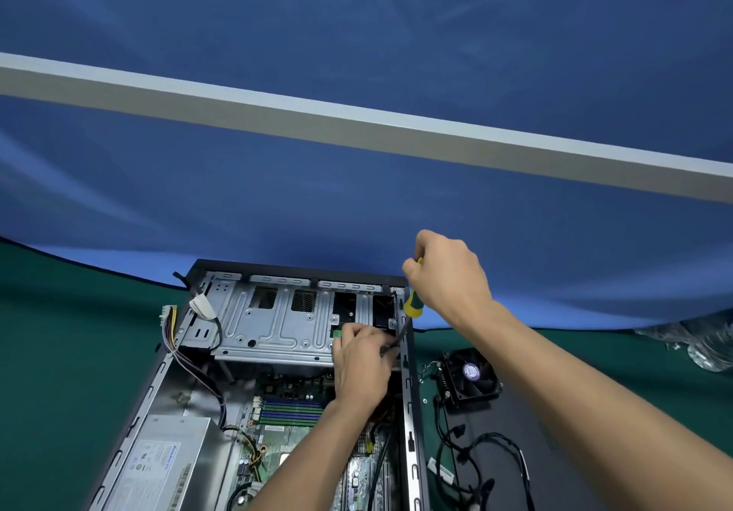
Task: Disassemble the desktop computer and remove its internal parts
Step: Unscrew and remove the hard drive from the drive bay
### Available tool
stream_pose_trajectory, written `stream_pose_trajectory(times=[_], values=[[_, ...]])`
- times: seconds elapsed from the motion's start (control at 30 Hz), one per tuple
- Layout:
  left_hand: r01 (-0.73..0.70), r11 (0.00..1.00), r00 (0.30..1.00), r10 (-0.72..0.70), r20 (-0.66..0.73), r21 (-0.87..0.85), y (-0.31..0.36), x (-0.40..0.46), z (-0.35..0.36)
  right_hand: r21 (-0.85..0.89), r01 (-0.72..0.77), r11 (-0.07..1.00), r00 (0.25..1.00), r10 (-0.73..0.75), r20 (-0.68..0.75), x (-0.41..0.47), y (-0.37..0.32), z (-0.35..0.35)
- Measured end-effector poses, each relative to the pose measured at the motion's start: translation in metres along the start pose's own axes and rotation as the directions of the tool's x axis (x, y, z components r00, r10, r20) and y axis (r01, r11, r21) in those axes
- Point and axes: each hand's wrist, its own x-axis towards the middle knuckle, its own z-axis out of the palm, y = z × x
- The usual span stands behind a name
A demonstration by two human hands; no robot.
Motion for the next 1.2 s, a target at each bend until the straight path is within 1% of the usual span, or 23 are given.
stream_pose_trajectory(times=[0.03,0.07,0.1,0.17,0.2,0.23,0.33,0.43,0.47,0.53,0.6,0.63,0.67,0.73,0.77,0.8,0.83,0.9,0.93,1.03,1.07,1.1,1.2], values=[[-0.012,1.000,1.000,0.012,0.001,0.007,0.000,0.001,0.000,-0.027,-0.002,1.000,1.000,0.003,0.031,0.001,0.000,-0.002],[-0.026,1.000,1.000,0.026,0.007,0.014,-0.001,0.002,-0.001,-0.095,-0.004,0.995,0.998,0.009,0.055,0.003,0.001,-0.006],[-0.041,0.999,0.999,0.040,0.017,0.019,-0.003,0.003,-0.001,-0.201,-0.004,0.980,0.997,0.018,0.069,0.006,0.001,-0.010],[-0.064,0.998,0.997,0.064,0.038,0.013,-0.006,0.004,-0.001,-0.409,-0.012,0.913,0.995,0.052,0.089,0.011,0.000,-0.019],[-0.069,0.998,0.997,0.070,0.042,-0.005,-0.009,0.005,-0.002,-0.456,-0.011,0.890,0.992,0.066,0.104,0.014,0.001,-0.022],[-0.067,0.997,0.997,0.068,0.043,-0.033,-0.011,0.006,-0.001,-0.464,-0.006,0.886,0.989,0.072,0.126,0.015,0.002,-0.023],[-0.018,0.991,0.999,0.024,0.047,-0.130,-0.015,0.010,-0.001,-0.369,0.057,0.927,0.981,0.017,0.196,0.016,0.006,-0.024],[0.007,0.989,0.998,0.003,0.064,-0.151,-0.015,0.010,-0.003,-0.203,0.115,0.972,0.948,-0.046,0.315,0.017,0.010,-0.033],[0.002,0.989,0.998,0.008,0.070,-0.148,-0.015,0.010,-0.002,-0.177,0.121,0.977,0.939,-0.055,0.341,0.016,0.011,-0.035],[-0.006,0.990,0.997,0.017,0.077,-0.141,-0.015,0.009,-0.003,-0.212,0.106,0.972,0.946,-0.033,0.323,0.014,0.011,-0.033],[-0.015,0.992,0.996,0.026,0.087,-0.125,-0.015,0.009,-0.004,-0.308,0.062,0.949,0.968,0.018,0.252,0.010,0.009,-0.029],[-0.023,0.993,0.995,0.033,0.089,-0.116,-0.014,0.008,-0.004,-0.336,0.066,0.940,0.972,0.016,0.235,0.009,0.009,-0.028],[-0.032,0.994,0.995,0.042,0.090,-0.108,-0.014,0.008,-0.004,-0.314,0.097,0.944,0.967,-0.014,0.255,0.008,0.009,-0.027],[-0.047,0.994,0.994,0.056,0.091,-0.097,-0.013,0.007,-0.005,-0.176,0.171,0.969,0.929,-0.100,0.356,0.010,0.009,-0.029],[-0.051,0.994,0.994,0.060,0.093,-0.093,-0.013,0.007,-0.006,-0.125,0.186,0.975,0.911,-0.123,0.394,0.009,0.007,-0.031],[-0.050,0.994,0.993,0.059,0.100,-0.094,-0.013,0.007,-0.007,-0.110,0.184,0.977,0.905,-0.125,0.408,0.007,0.005,-0.032],[-0.039,0.994,0.993,0.051,0.110,-0.107,-0.012,0.007,-0.007,-0.129,0.158,0.979,0.914,-0.095,0.395,0.006,0.004,-0.031],[-0.013,0.991,0.992,0.030,0.126,-0.136,-0.012,0.008,-0.009,-0.203,0.110,0.973,0.947,-0.040,0.319,0.004,0.002,-0.028],[-0.013,0.991,0.991,0.031,0.132,-0.135,-0.012,0.008,-0.010,-0.207,0.108,0.972,0.951,-0.040,0.307,0.004,0.001,-0.027],[-0.032,0.992,0.988,0.050,0.149,-0.124,-0.014,0.010,-0.010,-0.049,0.128,0.991,0.916,-0.099,0.388,0.005,-0.001,-0.029],[-0.029,0.992,0.987,0.048,0.154,-0.124,-0.014,0.010,-0.011,-0.041,0.139,0.989,0.903,-0.110,0.415,0.003,-0.003,-0.032],[-0.019,0.991,0.986,0.040,0.160,-0.130,-0.013,0.011,-0.011,-0.074,0.138,0.988,0.903,-0.095,0.419,0.002,-0.005,-0.031],[0.009,0.988,0.985,0.017,0.169,-0.153,-0.013,0.011,-0.011,-0.165,0.121,0.979,0.935,-0.057,0.350,-0.002,-0.009,-0.028]])
